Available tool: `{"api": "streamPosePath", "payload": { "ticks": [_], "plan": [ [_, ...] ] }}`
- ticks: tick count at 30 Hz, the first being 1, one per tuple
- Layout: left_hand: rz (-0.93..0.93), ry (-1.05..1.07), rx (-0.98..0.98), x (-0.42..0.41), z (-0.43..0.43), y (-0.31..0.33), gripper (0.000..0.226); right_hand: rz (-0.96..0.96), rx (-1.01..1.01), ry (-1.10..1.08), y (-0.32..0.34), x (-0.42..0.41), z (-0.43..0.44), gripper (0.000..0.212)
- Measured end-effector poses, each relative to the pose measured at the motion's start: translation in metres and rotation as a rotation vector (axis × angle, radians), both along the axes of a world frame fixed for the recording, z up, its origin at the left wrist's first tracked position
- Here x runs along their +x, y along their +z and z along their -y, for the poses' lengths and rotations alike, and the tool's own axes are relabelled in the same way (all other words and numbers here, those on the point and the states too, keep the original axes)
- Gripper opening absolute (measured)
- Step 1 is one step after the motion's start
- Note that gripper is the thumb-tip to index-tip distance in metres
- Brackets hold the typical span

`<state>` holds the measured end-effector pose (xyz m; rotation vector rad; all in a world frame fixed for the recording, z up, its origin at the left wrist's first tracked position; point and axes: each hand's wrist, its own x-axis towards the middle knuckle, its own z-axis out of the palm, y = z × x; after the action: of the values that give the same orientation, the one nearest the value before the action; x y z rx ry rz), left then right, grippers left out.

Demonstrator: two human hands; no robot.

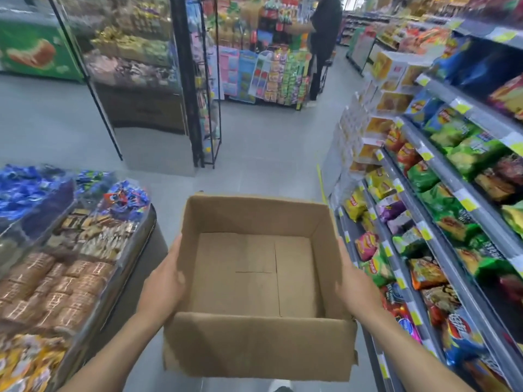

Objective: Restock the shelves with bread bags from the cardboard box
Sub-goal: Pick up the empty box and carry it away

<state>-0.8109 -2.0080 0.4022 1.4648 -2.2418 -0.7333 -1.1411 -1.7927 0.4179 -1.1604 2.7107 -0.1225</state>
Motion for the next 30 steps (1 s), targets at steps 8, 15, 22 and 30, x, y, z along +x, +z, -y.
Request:
{"api": "streamPosePath", "payload": {
  "ticks": [8,15,22,30],
  "plan": [
    [0.037,-0.061,0.075,-0.134,0.162,-0.024,0.099,0.036,-0.051,0.012,-0.043,-0.137,0.147,0.116],
    [0.017,-0.014,0.057,-0.248,0.3,-0.023,0.103,0.091,-0.096,0.056,-0.045,-0.266,0.31,0.11],
    [0.042,0.082,0.042,-0.322,0.435,-0.029,0.101,0.081,-0.03,0.124,-0.032,-0.357,0.473,0.111],
    [0.022,0.094,0.068,-0.424,0.621,-0.046,0.097,0.08,-0.052,0.118,-0.049,-0.449,0.652,0.113]
  ]
}}
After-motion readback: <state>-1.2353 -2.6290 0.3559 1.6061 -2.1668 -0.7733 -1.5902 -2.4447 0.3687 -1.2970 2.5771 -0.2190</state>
